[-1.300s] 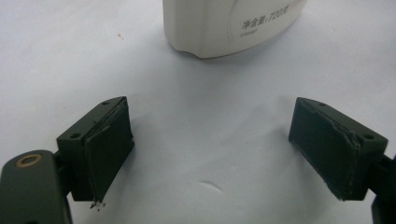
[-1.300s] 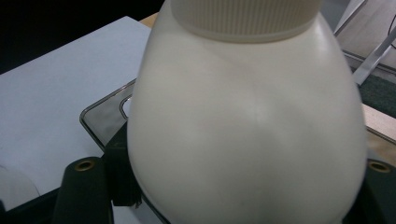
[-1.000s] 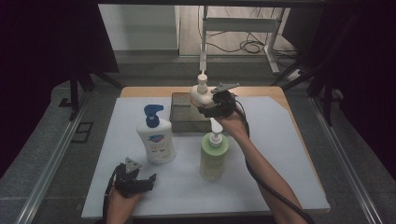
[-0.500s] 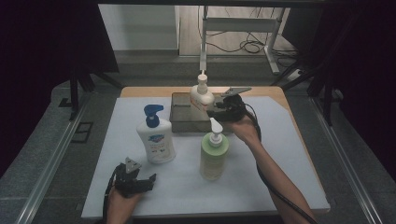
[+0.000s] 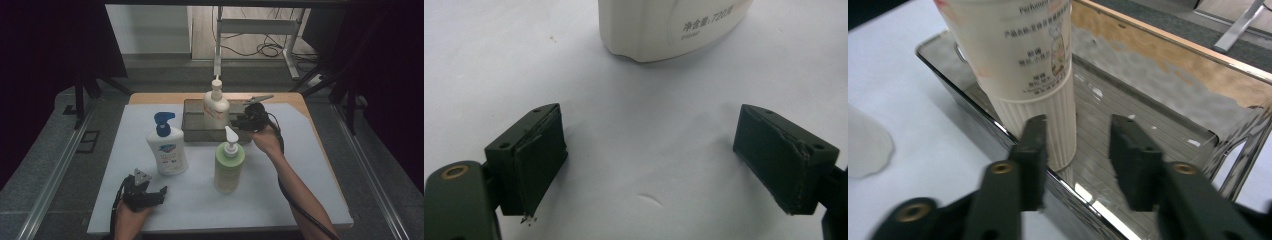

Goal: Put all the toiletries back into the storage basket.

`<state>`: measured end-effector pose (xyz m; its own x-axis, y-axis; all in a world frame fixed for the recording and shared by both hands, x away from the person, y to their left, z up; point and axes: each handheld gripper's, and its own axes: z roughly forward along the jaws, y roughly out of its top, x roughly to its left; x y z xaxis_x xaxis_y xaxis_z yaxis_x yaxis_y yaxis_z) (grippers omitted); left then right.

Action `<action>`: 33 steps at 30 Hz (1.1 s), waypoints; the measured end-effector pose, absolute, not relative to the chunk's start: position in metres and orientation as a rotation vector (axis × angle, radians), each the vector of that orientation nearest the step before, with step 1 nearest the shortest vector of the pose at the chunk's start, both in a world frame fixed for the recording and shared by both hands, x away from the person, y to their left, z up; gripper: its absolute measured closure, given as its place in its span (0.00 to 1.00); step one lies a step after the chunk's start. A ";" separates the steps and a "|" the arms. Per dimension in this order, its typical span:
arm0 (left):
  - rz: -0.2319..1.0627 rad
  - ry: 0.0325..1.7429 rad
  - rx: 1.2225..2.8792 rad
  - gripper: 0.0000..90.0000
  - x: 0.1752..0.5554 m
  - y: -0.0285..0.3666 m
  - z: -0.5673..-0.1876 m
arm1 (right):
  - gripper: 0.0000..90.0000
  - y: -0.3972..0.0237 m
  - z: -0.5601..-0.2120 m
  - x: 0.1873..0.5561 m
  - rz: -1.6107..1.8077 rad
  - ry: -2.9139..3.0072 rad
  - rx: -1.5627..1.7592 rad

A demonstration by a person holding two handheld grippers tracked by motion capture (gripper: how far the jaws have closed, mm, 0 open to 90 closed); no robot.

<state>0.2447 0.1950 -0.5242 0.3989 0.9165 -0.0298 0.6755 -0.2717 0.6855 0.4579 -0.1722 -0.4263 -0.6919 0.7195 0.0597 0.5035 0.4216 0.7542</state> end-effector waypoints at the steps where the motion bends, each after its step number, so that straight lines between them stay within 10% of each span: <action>1: 0.502 1.354 2.039 0.15 0.245 0.195 -0.524 | 0.78 -0.171 -0.427 0.458 1.130 2.411 1.060; 9: 0.502 1.354 2.039 0.14 0.245 0.195 -0.524 | 0.99 -0.163 -0.437 0.466 1.092 2.347 1.090; 33: 0.502 1.353 2.040 0.14 0.245 0.195 -0.524 | 1.00 -0.144 -0.462 0.482 1.044 2.385 1.206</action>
<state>0.2448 0.1952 -0.5242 0.3995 0.9163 -0.0291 0.6756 -0.2728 0.6850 0.4815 -0.1444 -0.4623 -0.6166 0.7835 0.0766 0.5879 0.3935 0.7068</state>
